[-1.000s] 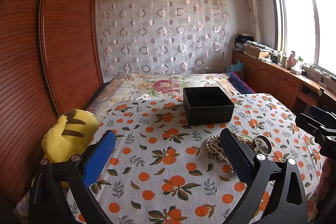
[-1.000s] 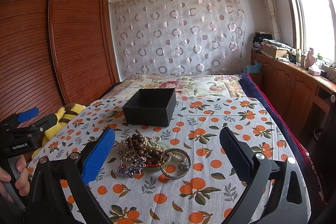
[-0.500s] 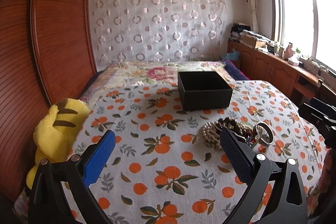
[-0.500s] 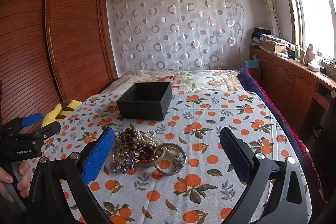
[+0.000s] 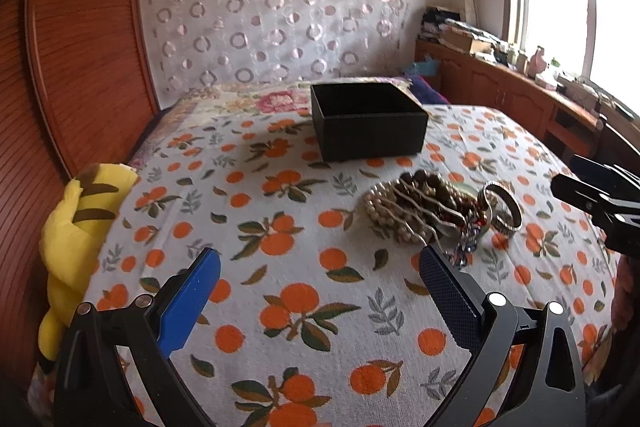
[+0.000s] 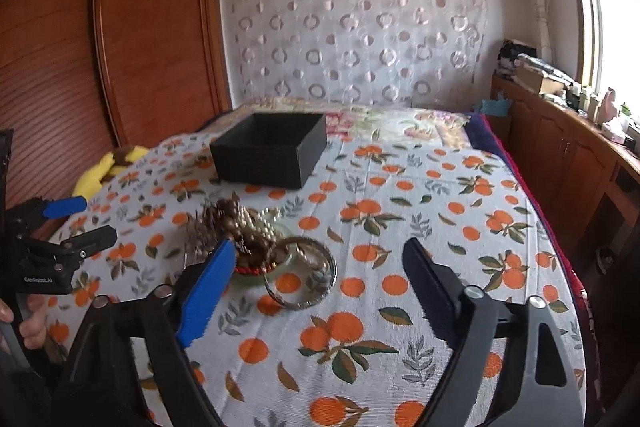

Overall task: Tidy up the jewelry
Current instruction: 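Move both tools down toward the jewelry pile beside the black box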

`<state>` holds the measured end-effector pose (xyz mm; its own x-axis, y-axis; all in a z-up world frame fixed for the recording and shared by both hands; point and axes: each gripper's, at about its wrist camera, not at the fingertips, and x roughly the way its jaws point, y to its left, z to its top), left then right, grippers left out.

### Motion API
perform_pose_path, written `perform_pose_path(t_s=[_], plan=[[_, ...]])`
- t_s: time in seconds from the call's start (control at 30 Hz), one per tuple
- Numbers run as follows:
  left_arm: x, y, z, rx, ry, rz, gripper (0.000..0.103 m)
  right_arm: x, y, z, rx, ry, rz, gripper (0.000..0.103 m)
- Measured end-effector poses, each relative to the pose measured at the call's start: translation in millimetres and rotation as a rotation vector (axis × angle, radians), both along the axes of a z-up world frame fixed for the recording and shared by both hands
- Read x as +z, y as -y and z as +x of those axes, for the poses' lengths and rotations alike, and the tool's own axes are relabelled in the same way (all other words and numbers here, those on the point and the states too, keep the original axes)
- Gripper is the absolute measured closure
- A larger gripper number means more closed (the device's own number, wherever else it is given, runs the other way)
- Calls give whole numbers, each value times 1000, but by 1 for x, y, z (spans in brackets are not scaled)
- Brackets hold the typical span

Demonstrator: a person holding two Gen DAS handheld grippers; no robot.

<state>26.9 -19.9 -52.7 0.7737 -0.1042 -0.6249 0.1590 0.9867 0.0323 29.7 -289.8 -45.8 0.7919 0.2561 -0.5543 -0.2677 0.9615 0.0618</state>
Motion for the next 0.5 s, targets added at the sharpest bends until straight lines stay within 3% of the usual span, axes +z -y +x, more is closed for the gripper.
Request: perform_pose_path(t_s=[0.13, 0.3, 0.5], plan=[[-7, 6, 3, -26, -32, 2, 7, -10, 1, 8, 32, -50, -9, 32], [-16, 21, 10, -87, -72, 15, 7, -23, 5, 27, 62, -128, 5, 54], [-21, 33, 22, -153, -122, -6, 7, -33, 1, 50, 105, -213, -2, 64]])
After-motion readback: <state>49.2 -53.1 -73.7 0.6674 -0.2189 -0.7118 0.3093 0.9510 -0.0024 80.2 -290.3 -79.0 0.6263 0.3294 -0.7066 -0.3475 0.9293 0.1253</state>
